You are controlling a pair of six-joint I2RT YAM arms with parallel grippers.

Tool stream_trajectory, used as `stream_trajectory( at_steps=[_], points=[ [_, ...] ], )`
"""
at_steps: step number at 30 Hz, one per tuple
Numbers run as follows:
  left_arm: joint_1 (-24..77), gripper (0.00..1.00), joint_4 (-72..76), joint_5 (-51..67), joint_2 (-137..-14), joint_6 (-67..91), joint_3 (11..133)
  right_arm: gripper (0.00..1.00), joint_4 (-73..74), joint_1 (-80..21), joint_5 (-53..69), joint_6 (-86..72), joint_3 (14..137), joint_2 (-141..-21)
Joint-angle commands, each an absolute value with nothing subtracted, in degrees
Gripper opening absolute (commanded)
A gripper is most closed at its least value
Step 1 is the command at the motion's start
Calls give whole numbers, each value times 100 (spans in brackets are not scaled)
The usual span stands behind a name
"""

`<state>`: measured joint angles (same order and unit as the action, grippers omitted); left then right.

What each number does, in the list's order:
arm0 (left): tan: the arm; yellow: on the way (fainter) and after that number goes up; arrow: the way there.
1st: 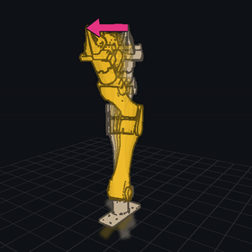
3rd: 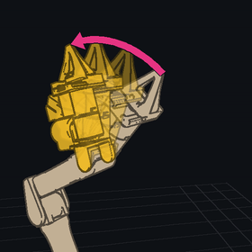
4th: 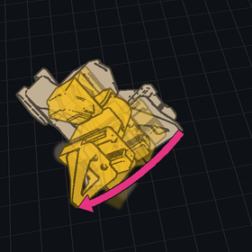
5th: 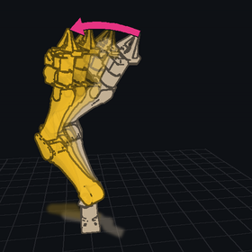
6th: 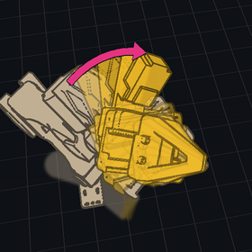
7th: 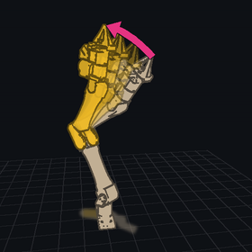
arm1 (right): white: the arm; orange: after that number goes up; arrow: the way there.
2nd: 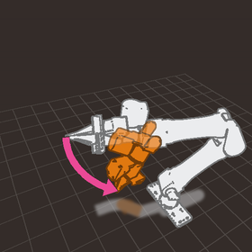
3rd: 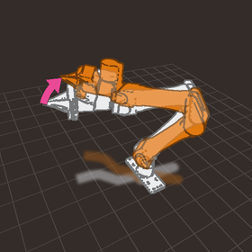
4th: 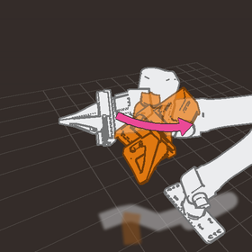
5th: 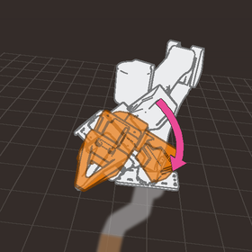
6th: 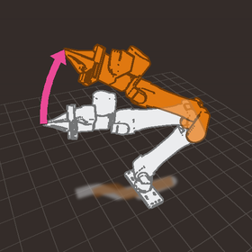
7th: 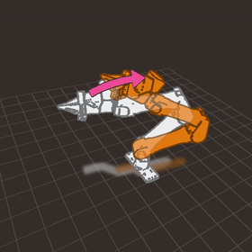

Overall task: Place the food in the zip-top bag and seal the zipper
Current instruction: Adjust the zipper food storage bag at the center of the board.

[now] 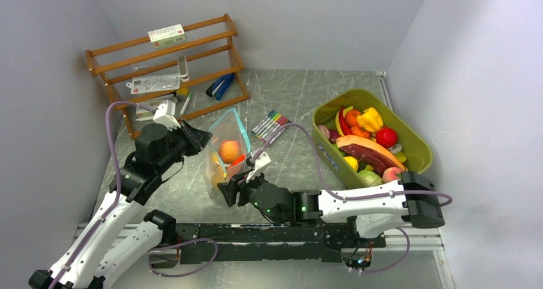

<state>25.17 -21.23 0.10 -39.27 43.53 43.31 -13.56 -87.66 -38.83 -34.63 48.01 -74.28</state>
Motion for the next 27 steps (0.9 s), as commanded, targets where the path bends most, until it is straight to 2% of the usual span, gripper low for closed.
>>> stream_trajectory(
  at_steps=[1, 6, 10, 14, 17, 18, 22, 24, 27],
  points=[
    [2483, 7, -1951, -171, -3817, 4256, 4323, 58, -1852, -8866, -4449, -3176, 5030, -7648],
    [2487, 7, -1951, -193, -3796, 4250, 4341, 57, -1640, -8877, -4796, -3327, 5247, -8013],
    [2483, 7, -1968, -203, -3780, 4271, 4331, 49, -1492, -8868, -4888, -3366, 5401, -8188],
    [2487, 7, -1987, -241, -3749, 4280, 4308, 30, -1495, -8864, -4910, -3469, 5237, -8096],
    [2487, 7, -1971, -188, -3731, 4262, 4326, 3, -1550, -8873, -4966, -3145, 5088, -7922],
    [2486, 8, -1954, -151, -3725, 4188, 4351, 0, -1638, -8862, -4978, -2846, 5035, -7829],
    [2487, 35, -1671, 535, -3682, 2959, 4623, 0, -1779, -8759, -4733, -1538, 4887, -7354],
    [2487, 48, -1593, 1073, -3603, 2126, 4857, 0, -1612, -8548, -4234, -1104, 4834, -7107],
    [2487, 56, -1517, 2125, -3416, 621, 5145, 0, -1226, -8075, -2975, -671, 4794, -6748]
  ],
)
